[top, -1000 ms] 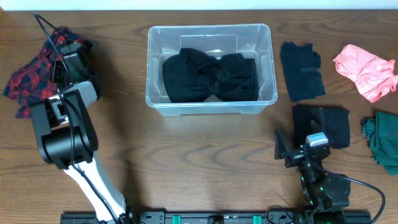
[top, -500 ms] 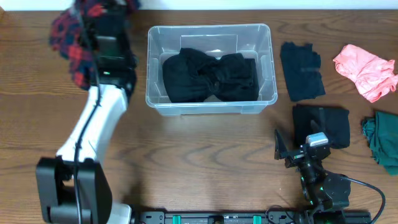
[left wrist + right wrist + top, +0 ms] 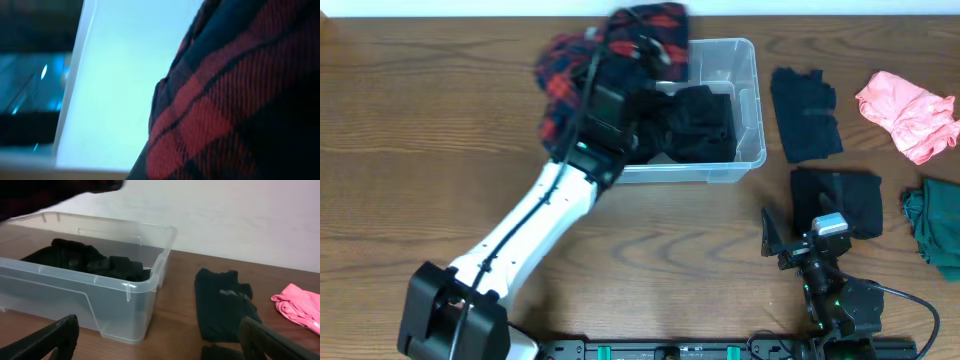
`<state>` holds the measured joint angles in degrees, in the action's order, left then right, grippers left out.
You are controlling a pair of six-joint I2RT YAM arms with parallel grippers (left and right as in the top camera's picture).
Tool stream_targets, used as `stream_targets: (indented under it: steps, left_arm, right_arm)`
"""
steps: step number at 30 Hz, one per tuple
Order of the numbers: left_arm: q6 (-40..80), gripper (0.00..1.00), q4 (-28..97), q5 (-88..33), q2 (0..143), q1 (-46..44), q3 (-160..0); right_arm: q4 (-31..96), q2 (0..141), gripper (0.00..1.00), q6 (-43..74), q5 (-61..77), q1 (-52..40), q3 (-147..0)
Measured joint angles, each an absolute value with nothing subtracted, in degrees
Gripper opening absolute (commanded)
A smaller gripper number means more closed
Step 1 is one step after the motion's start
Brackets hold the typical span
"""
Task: Pack container
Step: 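Carry the plaid shirt with the left gripper into the bin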
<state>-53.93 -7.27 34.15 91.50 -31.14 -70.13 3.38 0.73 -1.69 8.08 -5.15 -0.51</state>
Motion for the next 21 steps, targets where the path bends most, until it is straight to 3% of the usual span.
stream_targets:
  steps: [15, 17, 19, 21]
  left_arm:
    - [-54.08, 0.06, -6.35, 28.47, 100.84, -37.98, -70.13]
    - [-54.13, 0.36, -6.31, 28.25, 102.61, -38.17, -70.13]
    - [-54.3, 0.55, -6.5, 28.18, 103.66, -38.26, -70.13]
    - [-54.35, 0.64, -6.66, 27.81, 103.74, -38.37, -70.13]
  right_arm:
    - [3.38, 0.73, 0.99, -1.69, 8.08, -5.15, -0.51]
    - [3.38, 0.73, 0.99, -1.69, 8.08, -5.15, -0.51]
    - [3.38, 0.73, 0.99, -1.69, 8.08, -5.15, -0.51]
    - [3.38, 0.73, 0.99, -1.69, 8.08, -5.15, -0.51]
